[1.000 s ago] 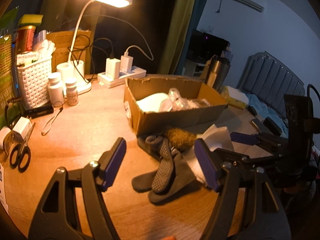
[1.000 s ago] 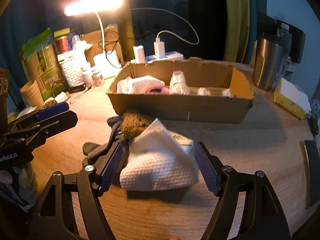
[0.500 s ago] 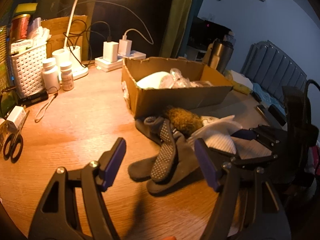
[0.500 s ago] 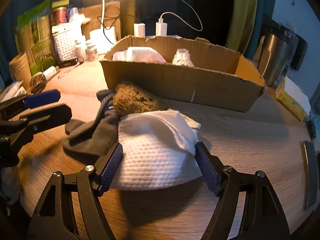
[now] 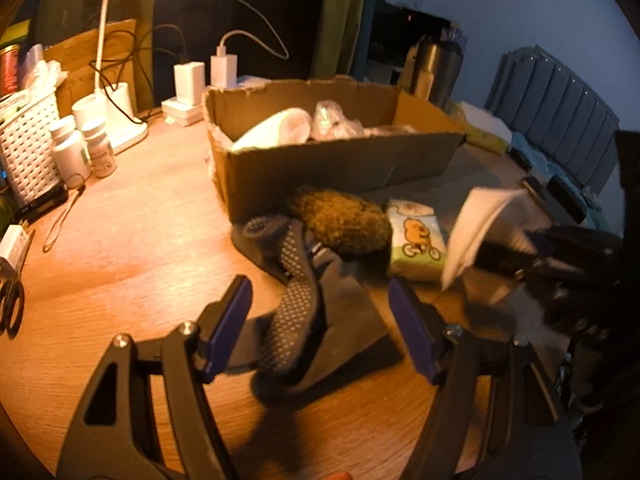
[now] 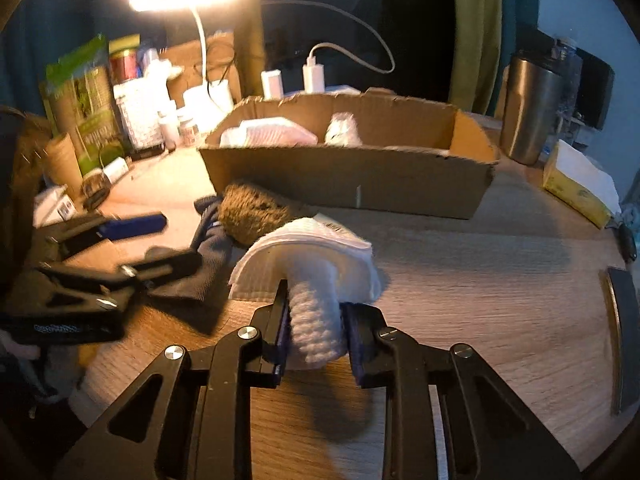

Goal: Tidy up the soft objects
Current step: 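Grasp the white waffle cloth with the right tool while the left tool grasps the gray socks, then lift and carry the socks and waffle cloth with both tools over the box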

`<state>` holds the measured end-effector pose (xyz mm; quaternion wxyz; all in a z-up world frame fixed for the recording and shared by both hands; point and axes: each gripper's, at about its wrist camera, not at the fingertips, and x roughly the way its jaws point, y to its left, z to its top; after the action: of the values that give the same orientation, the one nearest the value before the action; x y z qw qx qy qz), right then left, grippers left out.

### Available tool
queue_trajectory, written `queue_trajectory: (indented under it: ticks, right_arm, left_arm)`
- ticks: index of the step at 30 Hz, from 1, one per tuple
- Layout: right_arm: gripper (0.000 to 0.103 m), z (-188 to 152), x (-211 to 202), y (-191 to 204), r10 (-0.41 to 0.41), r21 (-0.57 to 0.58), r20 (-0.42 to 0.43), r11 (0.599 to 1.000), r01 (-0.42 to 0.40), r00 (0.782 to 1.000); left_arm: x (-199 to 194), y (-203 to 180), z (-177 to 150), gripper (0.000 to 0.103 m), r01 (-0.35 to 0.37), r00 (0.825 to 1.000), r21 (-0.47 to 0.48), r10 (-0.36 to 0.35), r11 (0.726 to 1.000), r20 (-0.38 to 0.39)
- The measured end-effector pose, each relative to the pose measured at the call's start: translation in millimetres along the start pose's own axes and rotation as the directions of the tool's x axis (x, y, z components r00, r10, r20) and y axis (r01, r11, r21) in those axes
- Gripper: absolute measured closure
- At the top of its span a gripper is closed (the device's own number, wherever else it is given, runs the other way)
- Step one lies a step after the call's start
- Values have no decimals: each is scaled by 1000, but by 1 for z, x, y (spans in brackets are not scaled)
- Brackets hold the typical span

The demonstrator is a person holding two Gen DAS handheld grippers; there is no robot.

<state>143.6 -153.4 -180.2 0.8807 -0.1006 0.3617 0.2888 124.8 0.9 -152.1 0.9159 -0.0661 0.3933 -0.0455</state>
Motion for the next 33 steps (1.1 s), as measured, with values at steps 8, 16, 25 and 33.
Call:
queue_trajectory:
  ticks: [8, 16, 25, 33]
  right_arm:
    - [77, -4, -15, -30, 26, 65, 50, 997, -29, 998]
    - [77, -9, -17, -46, 43, 107, 70, 993, -50, 997]
    - [77, -11, -23, -60, 47, 135, 97, 989, -60, 994]
    - [77, -6, -35, -68, 40, 137, 125, 989, -57, 991]
  left_arm:
    - [15, -10, 2, 52, -61, 997, 50, 63, 997, -52]
    - [10, -8, -4, 80, -50, 997, 44, 52, 998, -59]
    - [-38, 2, 5, 80, -18, 998, 0, 18, 1000, 58]
    - [-72, 8, 22, 80, -24, 989, -27, 27, 999, 146]
